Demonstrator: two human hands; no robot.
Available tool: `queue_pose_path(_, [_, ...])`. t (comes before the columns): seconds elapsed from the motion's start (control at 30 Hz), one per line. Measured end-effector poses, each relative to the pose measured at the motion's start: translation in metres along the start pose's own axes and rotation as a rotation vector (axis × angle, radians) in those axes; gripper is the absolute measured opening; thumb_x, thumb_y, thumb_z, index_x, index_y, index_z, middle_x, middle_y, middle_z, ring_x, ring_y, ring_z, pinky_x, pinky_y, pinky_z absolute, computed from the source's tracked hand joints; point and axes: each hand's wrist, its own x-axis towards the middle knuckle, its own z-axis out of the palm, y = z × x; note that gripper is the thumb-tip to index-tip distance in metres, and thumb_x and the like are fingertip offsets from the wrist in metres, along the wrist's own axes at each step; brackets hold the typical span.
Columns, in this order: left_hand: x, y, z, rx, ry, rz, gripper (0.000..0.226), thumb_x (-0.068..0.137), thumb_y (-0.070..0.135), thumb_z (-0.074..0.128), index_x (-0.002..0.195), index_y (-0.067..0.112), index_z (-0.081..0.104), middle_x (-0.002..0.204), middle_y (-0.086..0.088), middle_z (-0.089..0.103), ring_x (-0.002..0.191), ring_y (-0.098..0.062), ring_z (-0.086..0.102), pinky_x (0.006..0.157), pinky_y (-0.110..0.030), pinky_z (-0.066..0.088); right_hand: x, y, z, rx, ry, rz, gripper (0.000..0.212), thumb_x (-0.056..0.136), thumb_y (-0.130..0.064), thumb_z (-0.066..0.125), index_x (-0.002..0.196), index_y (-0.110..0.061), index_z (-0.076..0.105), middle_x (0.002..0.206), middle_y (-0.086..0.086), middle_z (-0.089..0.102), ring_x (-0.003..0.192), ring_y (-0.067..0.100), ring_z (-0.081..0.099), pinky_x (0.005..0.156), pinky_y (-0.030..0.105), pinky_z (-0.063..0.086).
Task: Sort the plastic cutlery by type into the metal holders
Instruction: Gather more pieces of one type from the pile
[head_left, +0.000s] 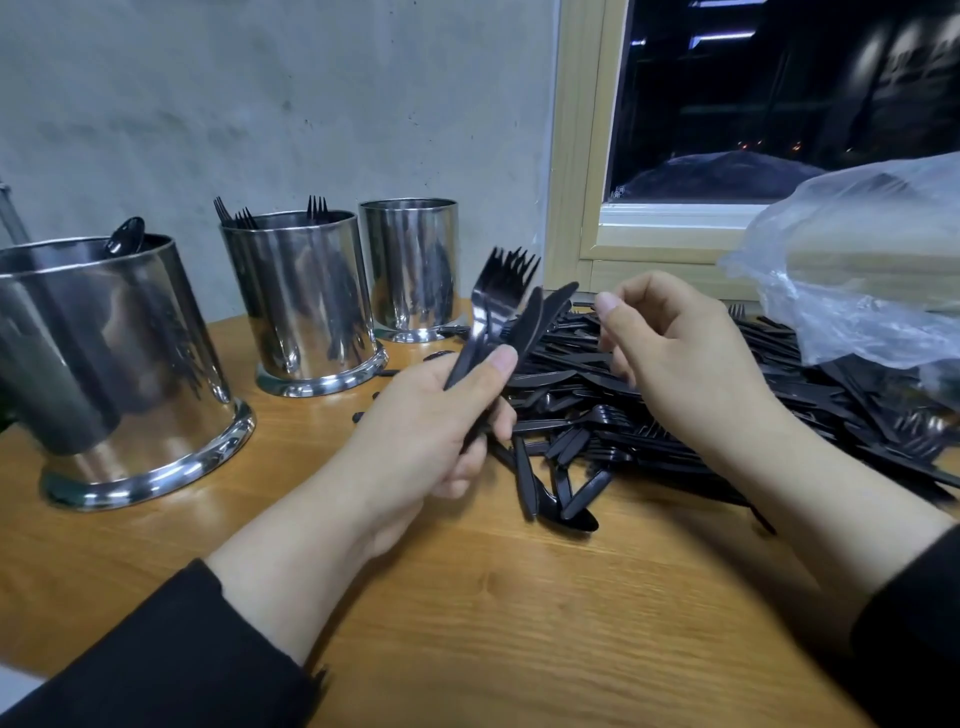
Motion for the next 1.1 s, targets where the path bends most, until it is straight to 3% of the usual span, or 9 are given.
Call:
queue_pose_path(0.07, [0.001, 0.0, 0.0, 0.011, 0.052, -0.003, 0.026, 0.098, 0.048, 0.058, 0.081, 0.028, 0.059, 0.074, -0.005, 0.058, 0.045, -0.011, 0.03, 0.041, -0.021, 0.024, 0.002, 0.006, -0.002, -0.12, -0.066, -0.007, 0.028, 0.101, -0.04, 0.055, 0.081, -0.021, 0.063, 0.064, -0.002, 0.062, 0.053, 0.005, 0.049, 0.054, 0.019, 0.039])
queue_pose_path(0.13, [0.002, -0.003, -0.002, 0.024, 0.1, -0.001, 0.032, 0.1, 0.047, 0.057, 0.083, 0.02, 0.057, 0.073, -0.006, 0.059, 0.043, -0.012, 0.029, 0.041, -0.021, 0.024, 0.004, 0.013, -0.004, -0.256, -0.117, -0.023, 0.026, 0.1, -0.04, 0.055, 0.082, -0.024, 0.064, 0.068, -0.002, 0.065, 0.058, 0.007, 0.052, 0.056, 0.021, 0.039])
queue_pose_path(0.27, [0.006, -0.006, -0.004, 0.005, 0.174, 0.019, 0.037, 0.103, 0.044, 0.054, 0.083, 0.013, 0.052, 0.069, -0.009, 0.058, 0.039, -0.014, 0.027, 0.041, -0.02, 0.021, 0.015, 0.021, -0.021, -0.511, -0.166, -0.048, 0.013, 0.098, -0.023, 0.057, 0.101, -0.03, 0.068, 0.078, -0.019, 0.06, 0.072, -0.004, 0.053, 0.062, 0.01, 0.035])
queue_pose_path(0.37, [0.007, -0.009, -0.004, 0.006, 0.185, 0.028, 0.038, 0.103, 0.044, 0.053, 0.084, 0.01, 0.051, 0.067, -0.008, 0.058, 0.038, -0.014, 0.026, 0.042, -0.019, 0.021, 0.023, 0.03, -0.042, -0.704, -0.262, 0.015, 0.024, 0.093, -0.017, 0.059, 0.107, -0.031, 0.071, 0.092, -0.01, 0.068, 0.08, 0.01, 0.059, 0.067, 0.025, 0.04])
queue_pose_path(0.47, [0.008, -0.01, -0.004, 0.023, 0.165, 0.032, 0.036, 0.103, 0.045, 0.052, 0.092, 0.01, 0.052, 0.07, -0.009, 0.06, 0.04, -0.016, 0.026, 0.043, -0.021, 0.022, 0.027, 0.04, -0.057, -0.801, -0.371, 0.055, 0.022, 0.091, -0.023, 0.068, 0.111, -0.031, 0.072, 0.105, -0.006, 0.07, 0.09, 0.018, 0.06, 0.078, 0.029, 0.043])
queue_pose_path(0.6, [0.006, -0.009, -0.001, 0.059, 0.152, 0.038, 0.035, 0.104, 0.043, 0.051, 0.092, 0.01, 0.051, 0.072, -0.011, 0.063, 0.04, -0.017, 0.026, 0.045, -0.023, 0.02, 0.024, 0.046, -0.051, -0.812, -0.458, 0.043, 0.031, 0.089, -0.036, 0.074, 0.12, -0.029, 0.071, 0.107, -0.009, 0.066, 0.101, 0.019, 0.062, 0.087, 0.031, 0.048])
queue_pose_path(0.73, [0.006, -0.008, 0.0, 0.077, 0.148, 0.044, 0.037, 0.104, 0.043, 0.049, 0.09, 0.009, 0.051, 0.074, -0.011, 0.065, 0.039, -0.016, 0.027, 0.044, -0.023, 0.021, 0.022, 0.052, -0.034, -0.805, -0.426, -0.032, 0.032, 0.091, -0.041, 0.07, 0.119, -0.025, 0.071, 0.107, -0.003, 0.062, 0.1, 0.022, 0.06, 0.088, 0.033, 0.048])
queue_pose_path(0.93, [0.006, -0.007, 0.001, 0.085, 0.146, 0.046, 0.035, 0.105, 0.042, 0.049, 0.089, 0.011, 0.051, 0.073, -0.011, 0.063, 0.04, -0.017, 0.027, 0.043, -0.023, 0.022, 0.02, 0.053, -0.026, -0.789, -0.353, -0.026, 0.016, 0.091, -0.028, 0.071, 0.106, -0.025, 0.075, 0.097, -0.006, 0.066, 0.089, 0.015, 0.058, 0.076, 0.026, 0.041])
queue_pose_path(1.1, [0.004, -0.006, 0.001, 0.081, 0.15, 0.053, 0.03, 0.106, 0.041, 0.049, 0.085, 0.018, 0.052, 0.073, -0.009, 0.062, 0.041, -0.015, 0.029, 0.042, -0.022, 0.023, 0.019, 0.048, -0.028, -0.763, -0.241, -0.09, 0.01, 0.093, -0.024, 0.066, 0.096, -0.021, 0.075, 0.093, -0.002, 0.068, 0.09, 0.021, 0.062, 0.075, 0.028, 0.042])
